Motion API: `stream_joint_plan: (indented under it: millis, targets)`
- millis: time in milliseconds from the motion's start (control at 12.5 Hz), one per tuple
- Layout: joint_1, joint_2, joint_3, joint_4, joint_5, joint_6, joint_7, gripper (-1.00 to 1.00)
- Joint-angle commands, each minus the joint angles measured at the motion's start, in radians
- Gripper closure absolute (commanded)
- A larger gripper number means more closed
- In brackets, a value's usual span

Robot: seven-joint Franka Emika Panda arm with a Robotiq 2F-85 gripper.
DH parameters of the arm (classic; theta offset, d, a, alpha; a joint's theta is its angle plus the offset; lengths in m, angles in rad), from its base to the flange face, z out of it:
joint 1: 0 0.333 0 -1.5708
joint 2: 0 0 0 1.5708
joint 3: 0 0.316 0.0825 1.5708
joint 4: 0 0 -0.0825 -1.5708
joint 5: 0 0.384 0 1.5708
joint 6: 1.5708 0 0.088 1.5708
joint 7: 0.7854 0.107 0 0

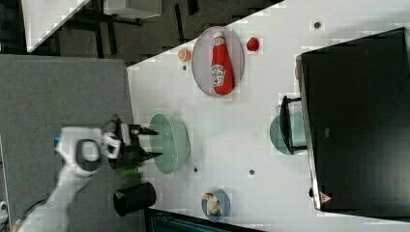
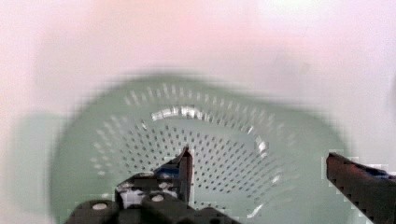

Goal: Drag strainer right to left.

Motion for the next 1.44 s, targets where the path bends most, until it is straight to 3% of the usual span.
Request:
stream_joint_plan:
  millis: [80,400,560,880,1440]
  targets:
    - [-0.055,-0.295,-0.173,0.043,-0.028,-0.159,-0.365,-1.0]
    - [-0.081,-0.537,-0.407,0.045,-0.25,-0.329,-0.765,-1.0]
    - [-0.087,-0.605,-0.496,0.044,-0.306,-0.375,-0.86,-1.0]
    - [-0.087,-0.63,-0.568,0.039,-0.306,-0.423,-0.87,-1.0]
    - [-0.087,-0.612,-0.575,0.039,-0.306,-0.423,-0.87,-1.0]
